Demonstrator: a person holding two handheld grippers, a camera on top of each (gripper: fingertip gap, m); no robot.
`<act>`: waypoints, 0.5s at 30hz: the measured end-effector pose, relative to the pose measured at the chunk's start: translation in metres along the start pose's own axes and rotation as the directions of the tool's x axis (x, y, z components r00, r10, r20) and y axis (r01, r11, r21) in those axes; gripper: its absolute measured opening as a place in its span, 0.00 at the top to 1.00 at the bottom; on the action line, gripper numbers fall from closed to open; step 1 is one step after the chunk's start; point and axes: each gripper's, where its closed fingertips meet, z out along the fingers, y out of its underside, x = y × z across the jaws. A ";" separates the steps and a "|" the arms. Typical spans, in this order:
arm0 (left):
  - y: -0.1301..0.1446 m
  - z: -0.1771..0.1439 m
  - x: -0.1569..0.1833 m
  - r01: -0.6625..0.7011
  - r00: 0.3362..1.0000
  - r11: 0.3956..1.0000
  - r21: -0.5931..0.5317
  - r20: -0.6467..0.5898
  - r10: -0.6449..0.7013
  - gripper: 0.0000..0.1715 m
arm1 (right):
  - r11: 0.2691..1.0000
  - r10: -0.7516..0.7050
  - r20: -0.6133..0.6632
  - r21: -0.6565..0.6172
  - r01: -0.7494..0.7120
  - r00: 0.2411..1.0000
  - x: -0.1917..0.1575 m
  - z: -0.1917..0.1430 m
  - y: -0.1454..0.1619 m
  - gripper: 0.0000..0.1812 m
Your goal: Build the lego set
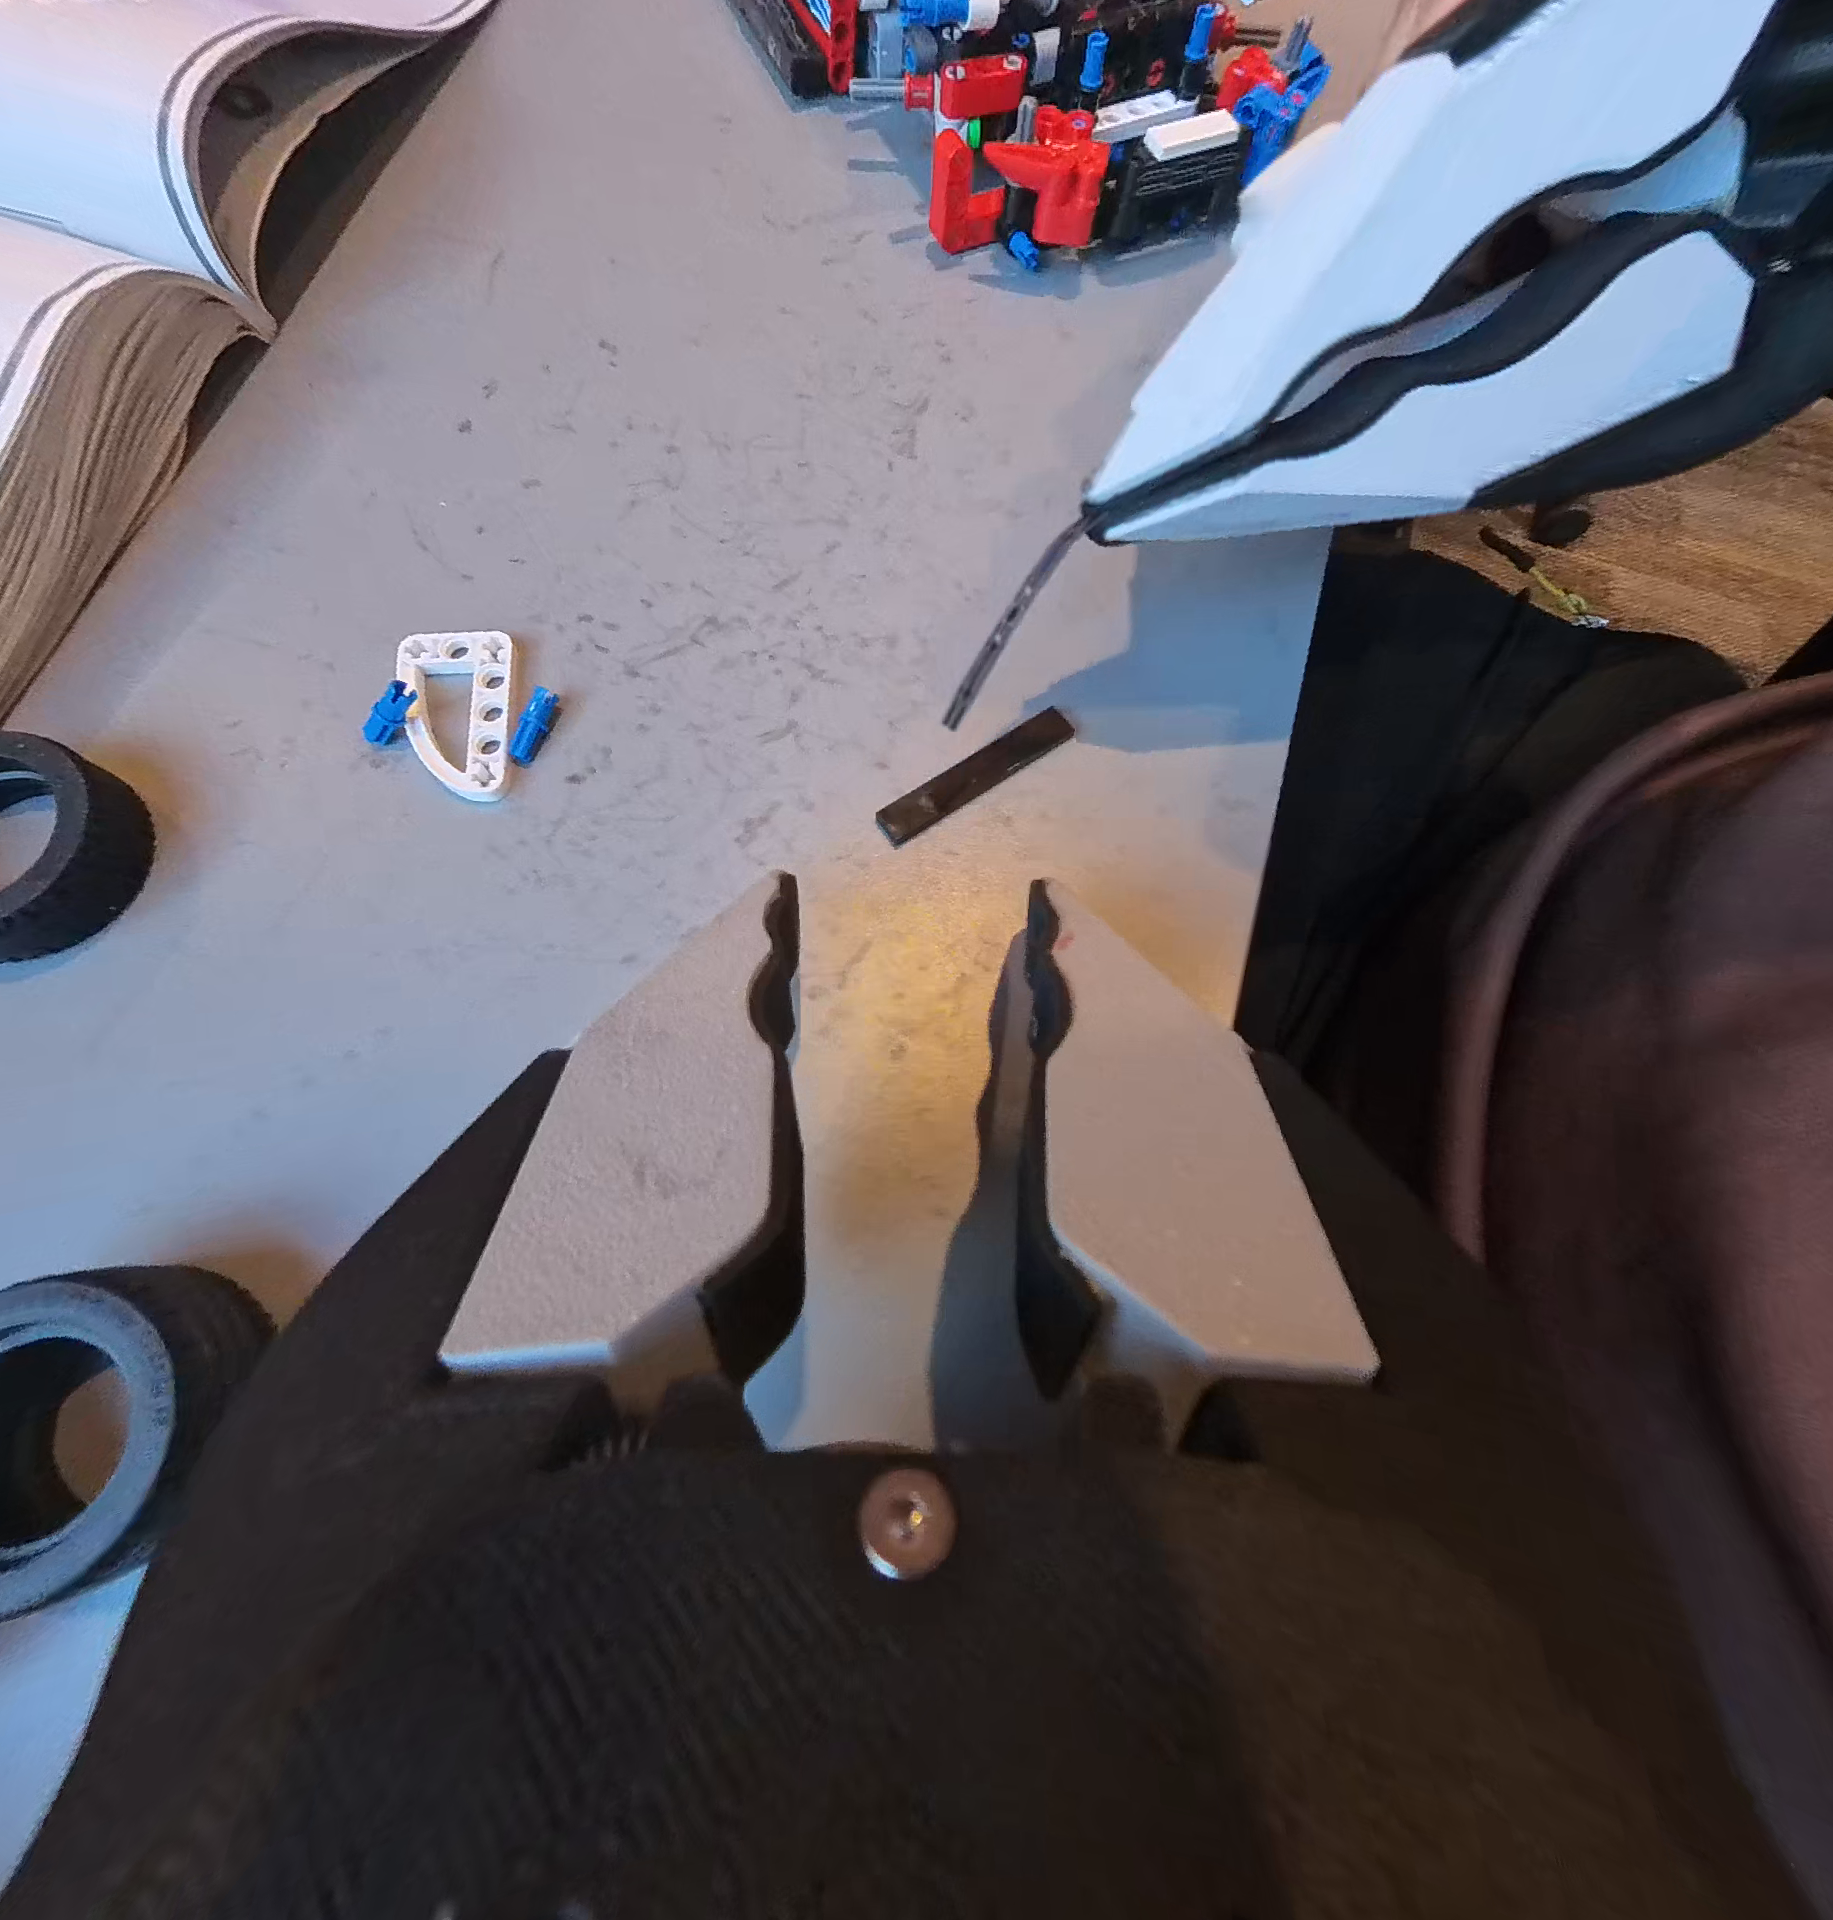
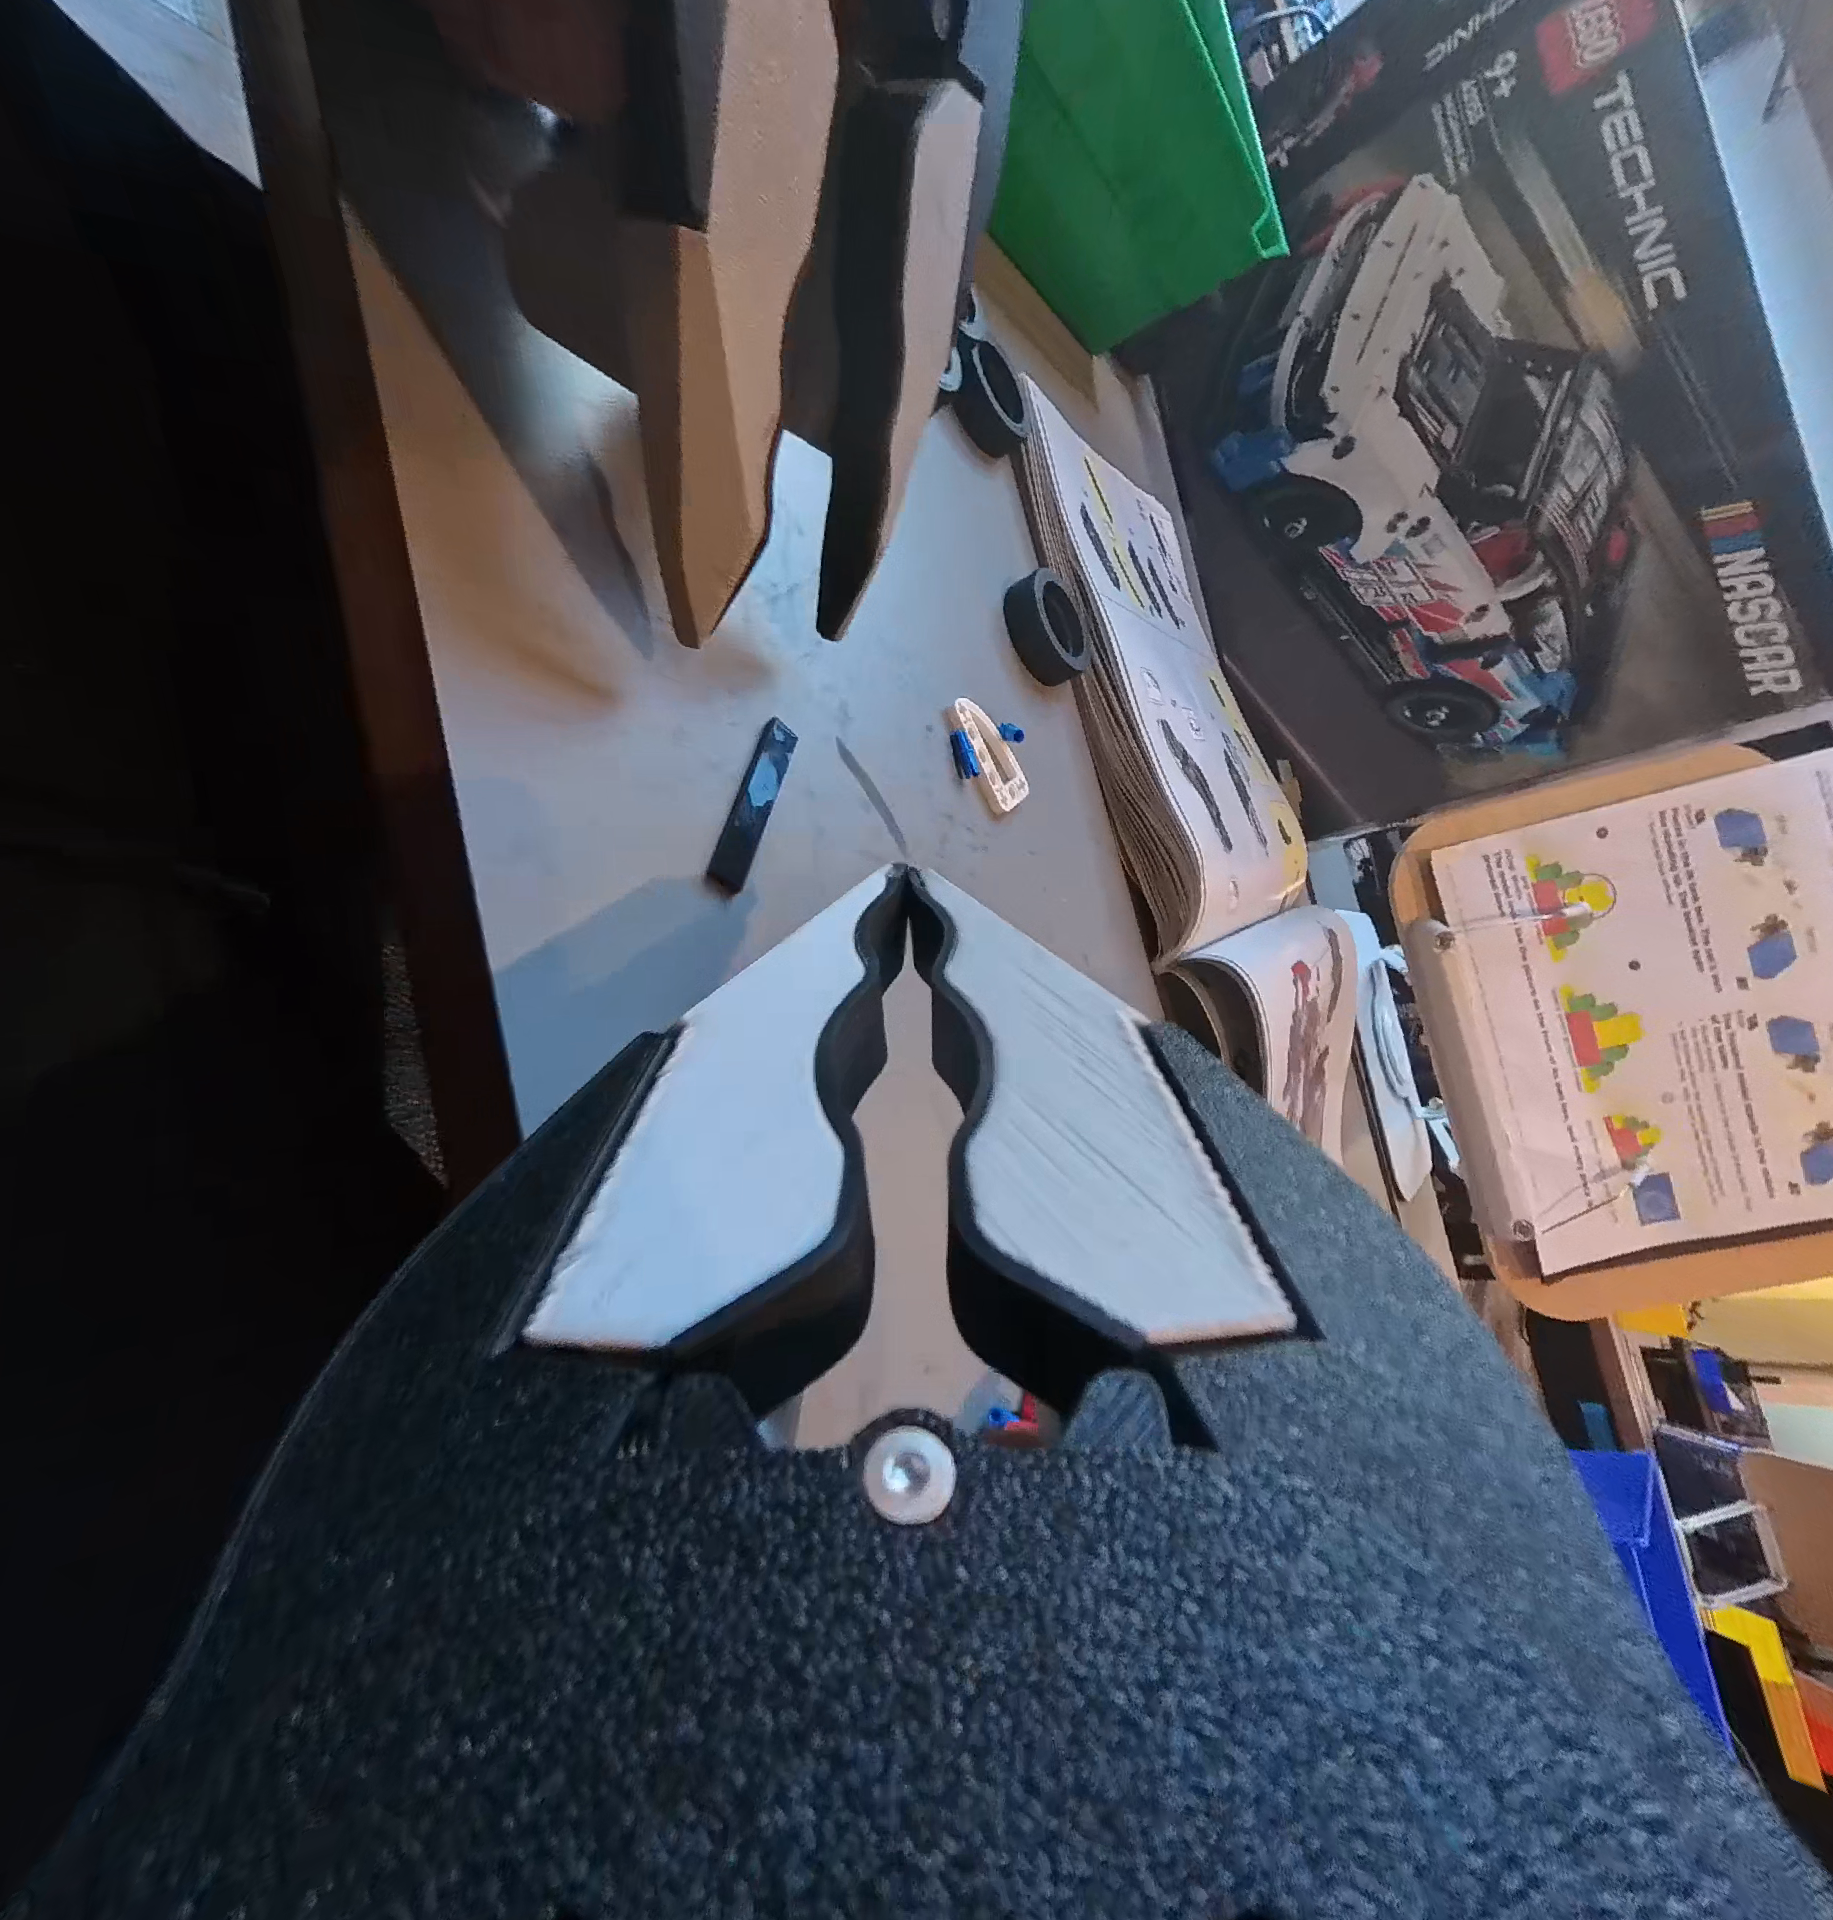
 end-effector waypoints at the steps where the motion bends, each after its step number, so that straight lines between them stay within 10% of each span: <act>1: -0.001 0.000 -0.002 -0.005 1.000 1.000 0.002 0.002 0.005 0.76 | 1.000 -0.005 0.004 0.000 0.005 1.000 0.000 0.000 -0.001 1.00; 15: -0.008 0.021 -0.006 -0.304 0.942 0.934 -0.186 -0.205 0.266 0.82 | 0.999 -0.024 -0.047 -0.027 0.023 0.999 0.007 -0.008 -0.001 1.00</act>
